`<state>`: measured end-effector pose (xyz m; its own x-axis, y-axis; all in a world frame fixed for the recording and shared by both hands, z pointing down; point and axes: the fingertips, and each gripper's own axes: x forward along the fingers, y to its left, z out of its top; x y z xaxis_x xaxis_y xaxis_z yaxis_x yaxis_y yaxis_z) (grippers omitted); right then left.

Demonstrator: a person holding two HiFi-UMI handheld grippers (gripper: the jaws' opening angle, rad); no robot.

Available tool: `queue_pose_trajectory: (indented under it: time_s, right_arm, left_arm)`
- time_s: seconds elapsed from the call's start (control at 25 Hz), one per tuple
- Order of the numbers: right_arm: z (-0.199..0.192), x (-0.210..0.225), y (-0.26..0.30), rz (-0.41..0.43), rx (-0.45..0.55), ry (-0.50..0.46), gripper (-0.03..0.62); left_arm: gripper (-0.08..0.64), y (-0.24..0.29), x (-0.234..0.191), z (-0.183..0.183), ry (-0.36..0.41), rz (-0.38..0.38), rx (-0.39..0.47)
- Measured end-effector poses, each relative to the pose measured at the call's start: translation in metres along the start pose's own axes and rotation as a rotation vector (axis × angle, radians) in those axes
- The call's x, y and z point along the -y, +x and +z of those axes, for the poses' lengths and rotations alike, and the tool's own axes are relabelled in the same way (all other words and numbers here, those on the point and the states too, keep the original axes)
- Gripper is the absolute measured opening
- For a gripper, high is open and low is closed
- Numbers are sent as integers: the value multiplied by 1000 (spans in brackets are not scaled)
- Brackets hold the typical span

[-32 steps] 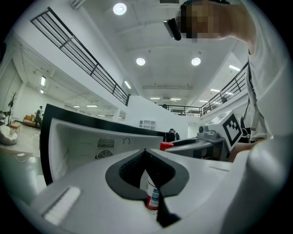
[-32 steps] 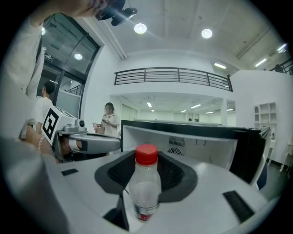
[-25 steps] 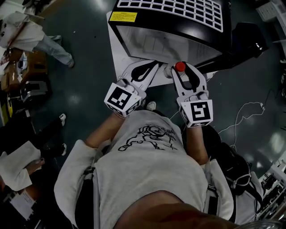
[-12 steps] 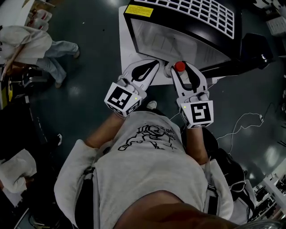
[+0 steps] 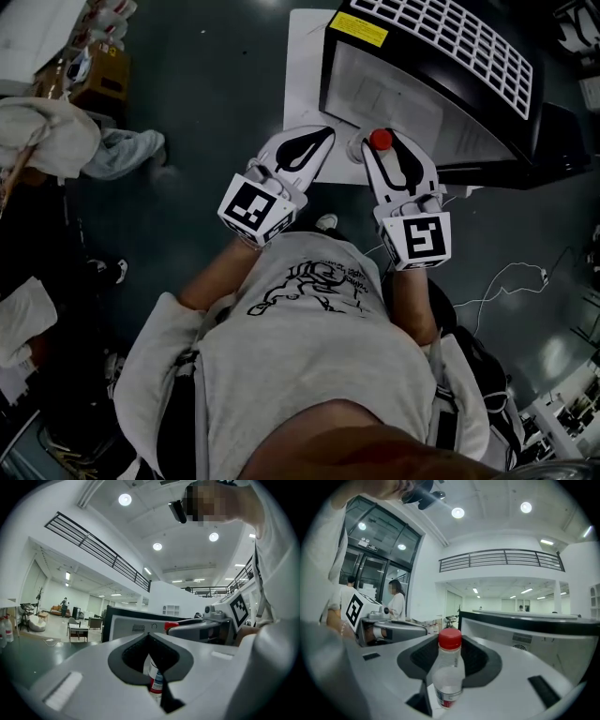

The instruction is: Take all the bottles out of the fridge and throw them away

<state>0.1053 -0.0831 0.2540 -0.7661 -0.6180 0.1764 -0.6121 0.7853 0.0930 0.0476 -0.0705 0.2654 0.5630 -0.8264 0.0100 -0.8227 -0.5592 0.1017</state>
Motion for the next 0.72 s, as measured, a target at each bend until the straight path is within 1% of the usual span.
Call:
queue_pose_trajectory:
  time_s: [0.28,0.52,0.72]
  right_arm:
    - [14,-37,37,52,10,-13,153]
    - [18,-68,70,98,16,-14,153]
    - [26,-101,97,133,22,-24,153]
  left_arm:
    - [9,-38,-38,6,2,49,5]
    - [9,-70,-70,7,1,92,7]
    - [9,-103,-95,9,-3,125,10]
